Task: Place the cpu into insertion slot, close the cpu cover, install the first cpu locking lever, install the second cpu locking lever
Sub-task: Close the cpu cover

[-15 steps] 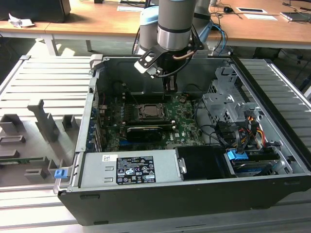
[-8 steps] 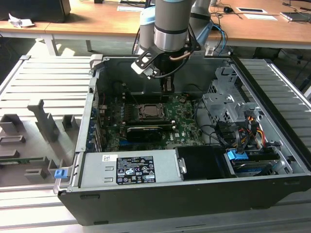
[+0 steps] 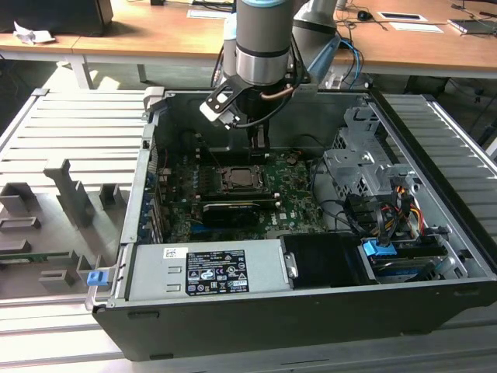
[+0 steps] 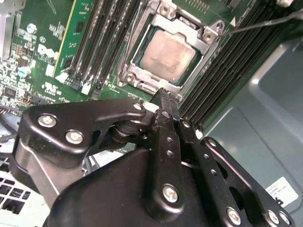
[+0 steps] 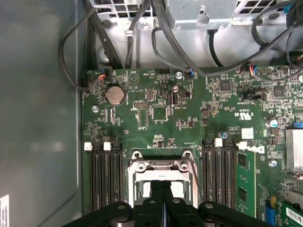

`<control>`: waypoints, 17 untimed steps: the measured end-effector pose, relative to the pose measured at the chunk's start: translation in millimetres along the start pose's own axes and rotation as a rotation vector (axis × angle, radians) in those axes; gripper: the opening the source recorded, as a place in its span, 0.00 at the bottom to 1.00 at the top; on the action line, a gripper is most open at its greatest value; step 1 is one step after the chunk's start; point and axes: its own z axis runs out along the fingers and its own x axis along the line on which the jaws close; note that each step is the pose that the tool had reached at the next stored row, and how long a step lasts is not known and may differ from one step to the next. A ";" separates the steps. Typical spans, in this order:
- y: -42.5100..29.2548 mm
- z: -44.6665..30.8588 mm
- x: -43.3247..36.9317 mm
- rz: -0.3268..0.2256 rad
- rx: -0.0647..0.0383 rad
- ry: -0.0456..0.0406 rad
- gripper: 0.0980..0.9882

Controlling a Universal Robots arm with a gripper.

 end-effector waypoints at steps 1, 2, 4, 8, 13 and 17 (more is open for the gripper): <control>-2.1 0.5 -0.1 0.000 0.000 -0.0001 0.01; -4.3 0.9 -0.2 0.000 0.000 -0.0002 0.01; -7.5 2.9 -0.3 -0.032 0.001 0.0012 0.01; -17.8 5.3 -0.7 -0.079 0.003 0.0030 0.01; -26.8 5.6 -0.8 -0.079 0.003 0.0031 0.01; -30.3 5.5 -0.9 -0.079 0.003 0.0031 0.01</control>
